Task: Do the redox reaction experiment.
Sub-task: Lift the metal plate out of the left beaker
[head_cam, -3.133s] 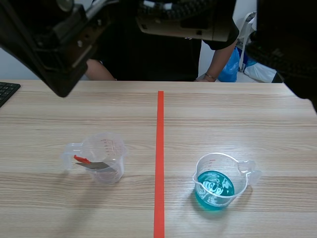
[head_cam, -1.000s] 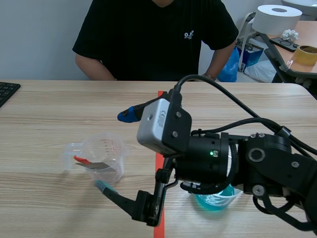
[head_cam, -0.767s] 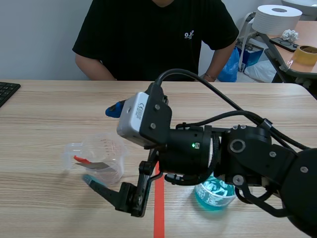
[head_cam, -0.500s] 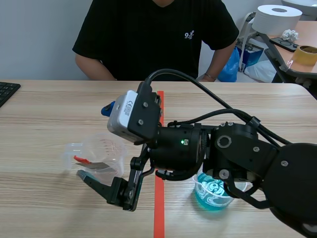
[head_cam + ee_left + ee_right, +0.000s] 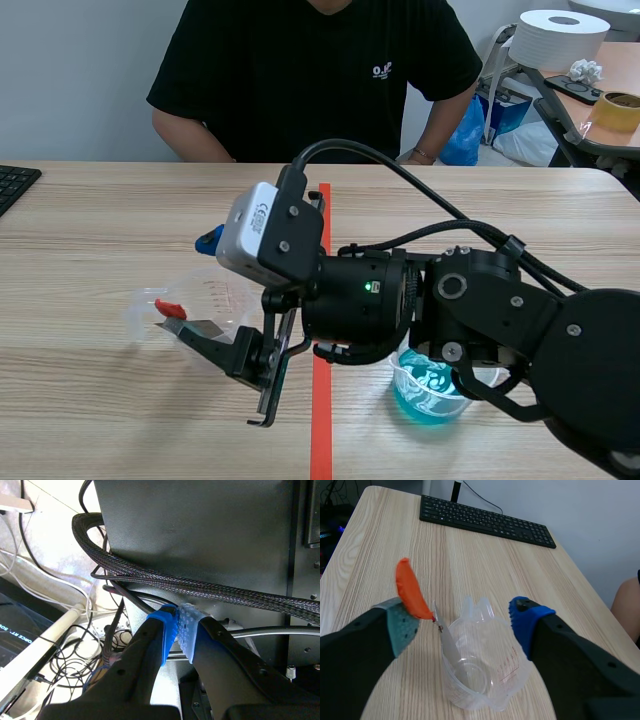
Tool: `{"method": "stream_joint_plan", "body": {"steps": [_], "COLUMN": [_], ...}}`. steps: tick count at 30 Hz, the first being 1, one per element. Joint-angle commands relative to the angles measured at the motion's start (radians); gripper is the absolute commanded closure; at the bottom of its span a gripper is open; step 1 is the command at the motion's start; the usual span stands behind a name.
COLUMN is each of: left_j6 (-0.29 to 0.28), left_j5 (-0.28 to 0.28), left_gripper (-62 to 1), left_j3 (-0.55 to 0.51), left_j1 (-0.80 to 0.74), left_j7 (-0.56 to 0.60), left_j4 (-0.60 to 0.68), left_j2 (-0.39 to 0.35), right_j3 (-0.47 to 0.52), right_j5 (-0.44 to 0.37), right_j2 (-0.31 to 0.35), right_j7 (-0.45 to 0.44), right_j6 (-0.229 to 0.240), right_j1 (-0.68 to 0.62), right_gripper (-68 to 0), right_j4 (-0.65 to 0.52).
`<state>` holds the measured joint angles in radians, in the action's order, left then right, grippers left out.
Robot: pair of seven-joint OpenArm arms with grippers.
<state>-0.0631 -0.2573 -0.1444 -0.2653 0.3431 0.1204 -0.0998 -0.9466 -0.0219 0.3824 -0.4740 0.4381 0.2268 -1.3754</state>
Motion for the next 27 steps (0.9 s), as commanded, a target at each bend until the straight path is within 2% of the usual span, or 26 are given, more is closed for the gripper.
{"method": "stream_joint_plan", "body": {"steps": [1,8,16,24,27], "left_j6": [-0.002,-0.002,-0.002,-0.002,-0.002], "left_j5": [0.002,0.002,0.002,0.002,0.002], "left_gripper": [-4.2,-4.2,-4.2,-4.2,-4.2], "left_j3": [-0.002,-0.002,-0.002,-0.002,-0.002], "left_j1": [0.003,0.003,0.003,0.003,0.003], "left_j7": [0.004,0.004,0.004,0.004,0.004], "left_j4": [0.011,0.011,0.011,0.011,0.011], "left_j2": [0.0,0.0,0.0,0.0,0.0], "right_j3": [0.0,0.0,0.0,0.0,0.0], "right_j5": [-0.007,-0.007,-0.007,-0.016,-0.081], "right_j2": [-0.001,-0.006,-0.026,-0.04,-0.047], "right_j7": [-0.023,-0.023,-0.025,-0.01,0.045], "right_j6": [-0.004,-0.003,-0.003,0.005,0.016], "right_j1": [0.021,0.024,0.026,0.057,0.082], "right_gripper": [-32.0,-16.0,-1.0,-0.7,-0.7], "right_j4": [-0.016,-0.016,-0.016,-0.017,-0.019]}}
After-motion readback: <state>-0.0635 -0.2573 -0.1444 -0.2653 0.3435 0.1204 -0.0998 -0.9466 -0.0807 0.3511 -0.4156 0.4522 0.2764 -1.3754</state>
